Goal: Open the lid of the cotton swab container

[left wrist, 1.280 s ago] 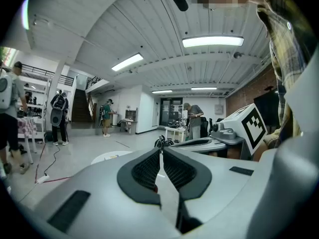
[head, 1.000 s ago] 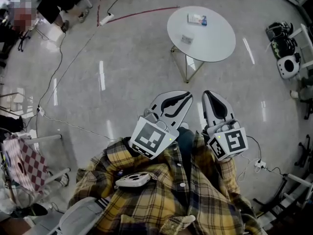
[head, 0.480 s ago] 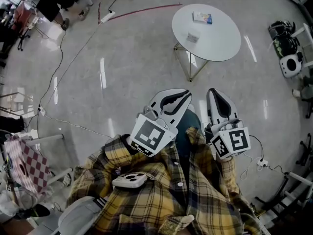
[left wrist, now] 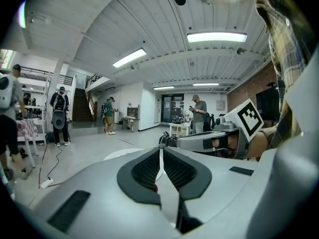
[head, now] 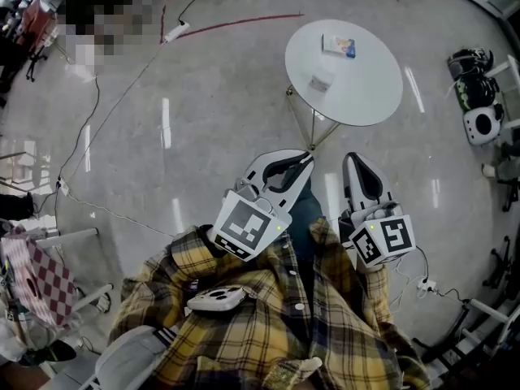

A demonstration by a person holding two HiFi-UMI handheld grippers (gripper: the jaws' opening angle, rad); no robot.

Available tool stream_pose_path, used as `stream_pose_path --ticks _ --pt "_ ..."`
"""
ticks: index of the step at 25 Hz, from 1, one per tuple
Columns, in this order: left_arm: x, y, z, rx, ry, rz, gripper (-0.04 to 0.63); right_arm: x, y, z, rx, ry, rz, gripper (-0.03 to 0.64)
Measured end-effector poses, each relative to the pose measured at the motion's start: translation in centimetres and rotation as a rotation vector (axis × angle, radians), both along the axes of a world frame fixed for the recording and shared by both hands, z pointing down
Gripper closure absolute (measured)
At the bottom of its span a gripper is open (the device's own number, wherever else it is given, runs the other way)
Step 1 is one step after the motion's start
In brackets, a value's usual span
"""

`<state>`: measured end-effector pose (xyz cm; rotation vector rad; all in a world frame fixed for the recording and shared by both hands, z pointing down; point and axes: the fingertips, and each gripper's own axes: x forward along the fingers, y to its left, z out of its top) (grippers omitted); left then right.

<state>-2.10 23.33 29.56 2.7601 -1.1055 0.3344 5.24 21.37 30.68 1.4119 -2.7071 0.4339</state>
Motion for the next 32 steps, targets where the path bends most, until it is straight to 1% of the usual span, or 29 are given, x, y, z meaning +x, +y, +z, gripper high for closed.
stream_pose_path --ticks 3,7,14,19,25,32 --pt "0.5 -3.8 0.1 -0.002 0.007 0.002 0.557 0.6 -3.6 0.5 -0.017 -0.002 0.01 0.6" --pt "1.8 -9.2 0.1 -0.016 0.014 -0.004 0.557 1.6 -9.2 0.5 -0.038 0.013 -0.02 0.6" --pt "4.0 -18.8 -1.3 -0.013 -0.004 -0.014 0.557 3.1 -19.2 -0.6 -0.054 -0.007 -0.065 0.6" --pt "4.8 -24.2 -1.8 -0.008 -0.021 -0.034 0.557 3.5 -24.5 -0.6 -0.055 -0.025 -0.098 0.6" --pt "5.0 -29.1 -1.1 -0.013 -0.043 -0.037 0.557 3.9 -28.7 0.2 -0.065 -0.024 -0.108 0.6" --pt "5.1 -32.2 0.4 -0.045 -0.064 0.0 0.557 4.0 -31.5 0.9 -0.104 -0.044 -0.087 0.6"
